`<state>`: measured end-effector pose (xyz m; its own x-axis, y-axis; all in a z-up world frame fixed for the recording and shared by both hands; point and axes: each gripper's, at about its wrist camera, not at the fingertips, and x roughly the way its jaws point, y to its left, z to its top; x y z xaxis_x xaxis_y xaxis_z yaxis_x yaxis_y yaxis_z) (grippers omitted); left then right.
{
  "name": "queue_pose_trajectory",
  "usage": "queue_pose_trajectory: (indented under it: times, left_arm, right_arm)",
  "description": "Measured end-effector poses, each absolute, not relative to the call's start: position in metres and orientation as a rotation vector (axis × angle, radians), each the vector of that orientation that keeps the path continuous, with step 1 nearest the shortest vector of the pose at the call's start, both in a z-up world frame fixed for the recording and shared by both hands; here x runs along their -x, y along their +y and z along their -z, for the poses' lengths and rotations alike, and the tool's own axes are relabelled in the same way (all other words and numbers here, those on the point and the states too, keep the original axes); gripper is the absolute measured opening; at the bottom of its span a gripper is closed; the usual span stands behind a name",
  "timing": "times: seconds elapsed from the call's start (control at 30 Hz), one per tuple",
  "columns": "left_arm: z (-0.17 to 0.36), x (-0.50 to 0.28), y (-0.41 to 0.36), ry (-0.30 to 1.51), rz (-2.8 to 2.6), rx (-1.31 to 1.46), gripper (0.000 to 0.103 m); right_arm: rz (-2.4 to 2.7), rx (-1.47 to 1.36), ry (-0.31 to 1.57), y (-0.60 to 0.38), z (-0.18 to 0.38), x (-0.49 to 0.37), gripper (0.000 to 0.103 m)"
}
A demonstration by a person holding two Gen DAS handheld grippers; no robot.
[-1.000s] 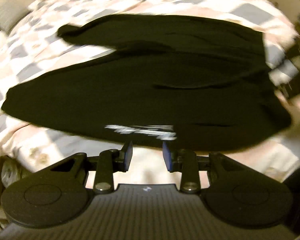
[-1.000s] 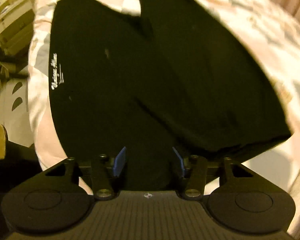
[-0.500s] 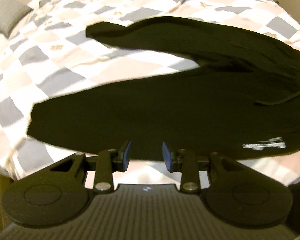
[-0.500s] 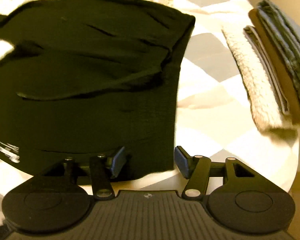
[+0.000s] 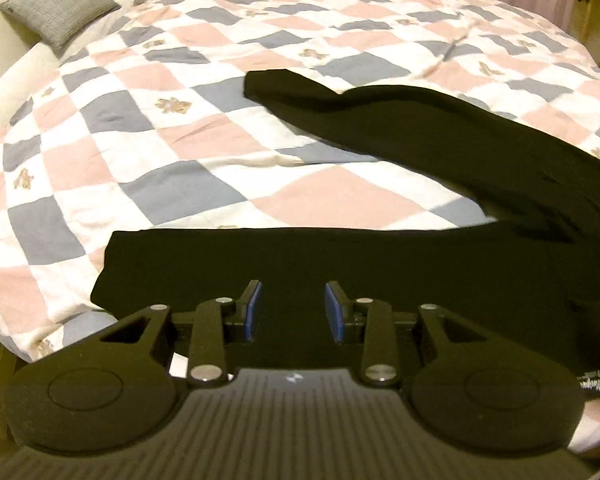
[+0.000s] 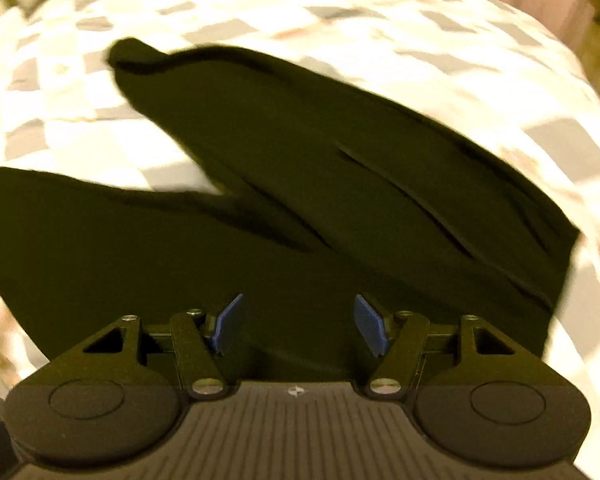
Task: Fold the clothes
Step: 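Lower the pants onto the bed with both grippers, laying the legs flat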
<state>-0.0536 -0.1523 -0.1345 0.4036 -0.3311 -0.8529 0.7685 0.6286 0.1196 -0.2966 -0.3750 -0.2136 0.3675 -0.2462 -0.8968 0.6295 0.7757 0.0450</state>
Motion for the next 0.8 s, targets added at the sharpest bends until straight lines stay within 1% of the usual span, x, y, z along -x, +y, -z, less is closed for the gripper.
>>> queue_pose_trajectory:
  times: [0.13,0.27,0.33,0.47,0.53,0.6,0.7,0.8]
  left_arm:
    - [0.137,0.028,-0.162,0.908,0.766,-0.560,0.030]
    - [0.148,-0.022,-0.206,0.831,0.893,-0.624,0.030]
    - [0.160,-0.050,-0.234,0.788,0.972,-0.667,0.030]
    - [0.189,-0.108,-0.288,0.705,1.107,-0.775,0.026]
    - [0.203,-0.137,-0.310,0.654,1.172,-0.821,0.026]
    - [0.218,-0.160,-0.331,0.607,1.226,-0.864,0.024]
    - [0.249,-0.181,-0.357,0.575,1.308,-0.963,0.024]
    - [0.287,-0.188,-0.378,0.533,1.377,-1.100,0.024]
  right_arm:
    - [0.546,-0.469,0.973,-0.377,0.200,0.255,0.063]
    - [0.588,-0.538,0.926,-0.387,0.199,0.205,0.060]
    - [0.632,-0.581,0.896,-0.389,0.198,0.179,0.055]
    - [0.782,-0.725,0.848,-0.391,0.204,0.137,0.054]
    - [0.836,-0.804,0.810,-0.394,0.212,0.120,0.049]
    - [0.886,-0.871,0.783,-0.398,0.223,0.101,0.048]
    - [0.921,-0.941,0.769,-0.406,0.234,0.079,0.048]
    - [0.927,-0.947,0.781,-0.412,0.237,0.069,0.048]
